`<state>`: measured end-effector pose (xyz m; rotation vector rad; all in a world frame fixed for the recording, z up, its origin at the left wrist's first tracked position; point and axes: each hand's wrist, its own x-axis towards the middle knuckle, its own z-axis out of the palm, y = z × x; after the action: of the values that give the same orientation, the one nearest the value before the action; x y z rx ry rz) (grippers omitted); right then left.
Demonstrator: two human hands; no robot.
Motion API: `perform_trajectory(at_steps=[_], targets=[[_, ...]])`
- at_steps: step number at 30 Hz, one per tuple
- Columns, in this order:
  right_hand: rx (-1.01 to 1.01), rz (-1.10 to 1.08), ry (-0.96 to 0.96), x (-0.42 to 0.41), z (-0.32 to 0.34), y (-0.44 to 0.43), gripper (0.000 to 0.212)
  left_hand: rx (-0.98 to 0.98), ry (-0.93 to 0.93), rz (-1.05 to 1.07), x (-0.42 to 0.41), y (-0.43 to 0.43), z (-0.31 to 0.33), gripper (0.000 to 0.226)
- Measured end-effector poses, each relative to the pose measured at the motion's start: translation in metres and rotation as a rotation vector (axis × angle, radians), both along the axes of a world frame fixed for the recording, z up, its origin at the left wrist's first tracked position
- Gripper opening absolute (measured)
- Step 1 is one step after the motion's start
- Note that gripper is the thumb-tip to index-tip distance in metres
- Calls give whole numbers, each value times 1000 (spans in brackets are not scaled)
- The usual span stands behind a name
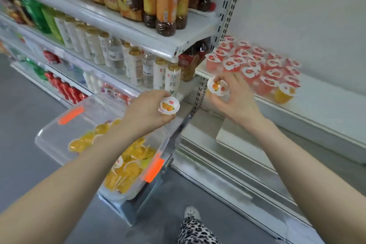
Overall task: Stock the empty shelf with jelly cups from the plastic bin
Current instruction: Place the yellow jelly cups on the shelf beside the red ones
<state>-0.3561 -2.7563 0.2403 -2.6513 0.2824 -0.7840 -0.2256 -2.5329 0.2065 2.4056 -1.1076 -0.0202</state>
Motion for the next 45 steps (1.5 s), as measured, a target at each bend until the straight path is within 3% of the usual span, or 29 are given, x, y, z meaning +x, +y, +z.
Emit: perform_trajectory(at_steps=[5, 11, 16, 20, 24, 32, 41, 45], targets=[[2, -222, -74, -50, 37, -53, 32, -127, -17, -149, -31, -64, 40, 43], [27, -354, -101, -107, 60, -131, 30, -114, -122, -267, -62, -139, 68, 52], [2, -437, -10, -140, 59, -206, 29, -110, -168, -248, -81, -202, 82, 64], [114, -480, 83, -147, 46, -261, 29, -118, -167, -201, -89, -245, 87, 66], [166, -468, 140, -131, 27, -304, 30, -159, -114, -132, -93, -276, 88, 75], [175, -398, 208, -87, 10, -356, 32, -182, -124, -18, -97, -322, 95, 67], [135, -350, 188, -70, -3, -380, 28, -198, -112, -40, -100, -359, 101, 59], [21, -274, 225, -75, -7, -384, 32, -197, -123, -103, -103, -381, 97, 55]])
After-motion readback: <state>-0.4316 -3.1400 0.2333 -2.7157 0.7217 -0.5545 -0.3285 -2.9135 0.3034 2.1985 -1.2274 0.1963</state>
